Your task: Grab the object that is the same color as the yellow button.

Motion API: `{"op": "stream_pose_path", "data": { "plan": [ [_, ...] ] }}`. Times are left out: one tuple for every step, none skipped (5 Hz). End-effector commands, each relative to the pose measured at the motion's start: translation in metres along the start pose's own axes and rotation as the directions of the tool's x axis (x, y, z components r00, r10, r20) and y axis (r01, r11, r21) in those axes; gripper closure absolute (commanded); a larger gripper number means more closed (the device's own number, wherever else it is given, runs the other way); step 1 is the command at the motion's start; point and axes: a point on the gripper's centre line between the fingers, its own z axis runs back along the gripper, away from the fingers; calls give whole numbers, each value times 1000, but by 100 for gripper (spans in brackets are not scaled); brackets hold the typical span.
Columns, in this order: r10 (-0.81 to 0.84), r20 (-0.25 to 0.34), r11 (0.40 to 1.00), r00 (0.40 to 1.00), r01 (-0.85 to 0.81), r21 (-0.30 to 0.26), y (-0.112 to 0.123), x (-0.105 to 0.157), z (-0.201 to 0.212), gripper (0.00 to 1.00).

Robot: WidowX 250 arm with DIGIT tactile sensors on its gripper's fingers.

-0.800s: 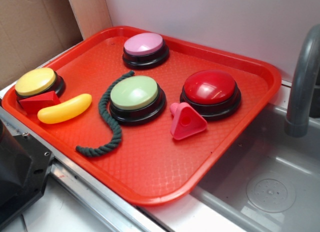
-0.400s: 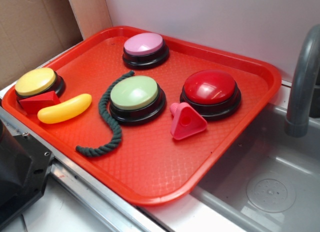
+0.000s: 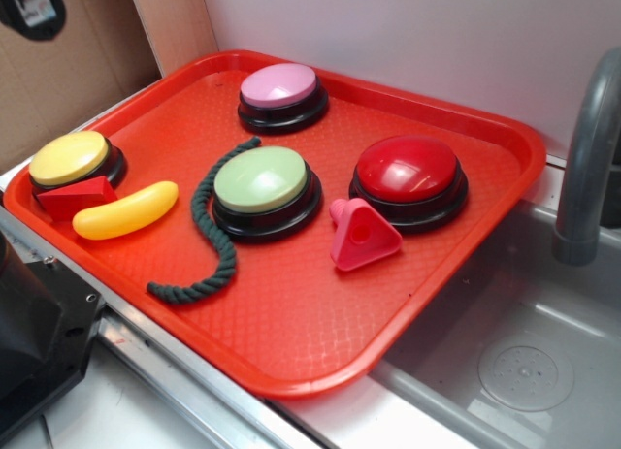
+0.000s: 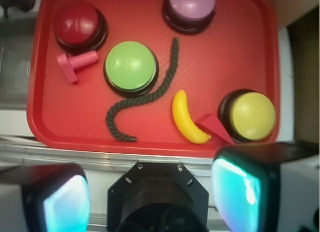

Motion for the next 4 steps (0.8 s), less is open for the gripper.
{"op": "stream_pose_path", "data": {
  "plan": [
    [-56,29,998,998,56,12,20,9,-54,0],
    [-77,22,997,997,77,1,30,12,-86,0],
    [-106,-23,994,994,106,37,40,19,-118,0],
    [-129,-13,990,992,129,47,47,26,-140,0]
  ]
}}
